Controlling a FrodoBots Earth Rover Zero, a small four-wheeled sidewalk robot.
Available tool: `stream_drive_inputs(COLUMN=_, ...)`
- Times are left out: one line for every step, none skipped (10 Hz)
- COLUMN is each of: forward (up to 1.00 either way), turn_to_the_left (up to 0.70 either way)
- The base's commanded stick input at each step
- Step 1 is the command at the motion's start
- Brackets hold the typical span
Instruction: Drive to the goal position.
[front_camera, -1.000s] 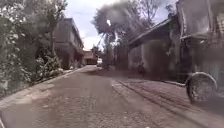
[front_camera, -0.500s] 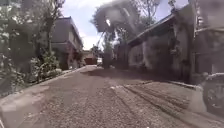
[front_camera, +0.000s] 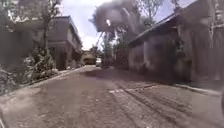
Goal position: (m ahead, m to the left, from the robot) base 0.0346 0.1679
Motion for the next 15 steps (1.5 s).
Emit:
stream_drive_inputs(forward=0.70, turn_to_the_left=0.00)
stream_drive_inputs(forward=0.70, turn_to_the_left=0.00)
stream_drive_inputs(forward=0.70, turn_to_the_left=0.03)
stream_drive_inputs(forward=0.70, turn_to_the_left=0.18)
stream_drive_inputs(forward=0.70, turn_to_the_left=0.27)
stream_drive_inputs(forward=0.70, turn_to_the_left=0.27)
stream_drive_inputs(forward=0.70, turn_to_the_left=0.27)
stream_drive_inputs(forward=0.70, turn_to_the_left=0.04)
stream_drive_inputs(forward=0.70, turn_to_the_left=0.17)
stream_drive_inputs(forward=0.70, turn_to_the_left=0.25)
stream_drive_inputs(forward=0.70, turn_to_the_left=0.14)
stream_drive_inputs(forward=0.70, turn_to_the_left=0.04)
stream_drive_inputs(forward=0.70, turn_to_the_left=0.00)
stream_drive_inputs(forward=0.70, turn_to_the_left=0.00)
stream_drive_inputs(forward=0.70, turn_to_the_left=0.00)
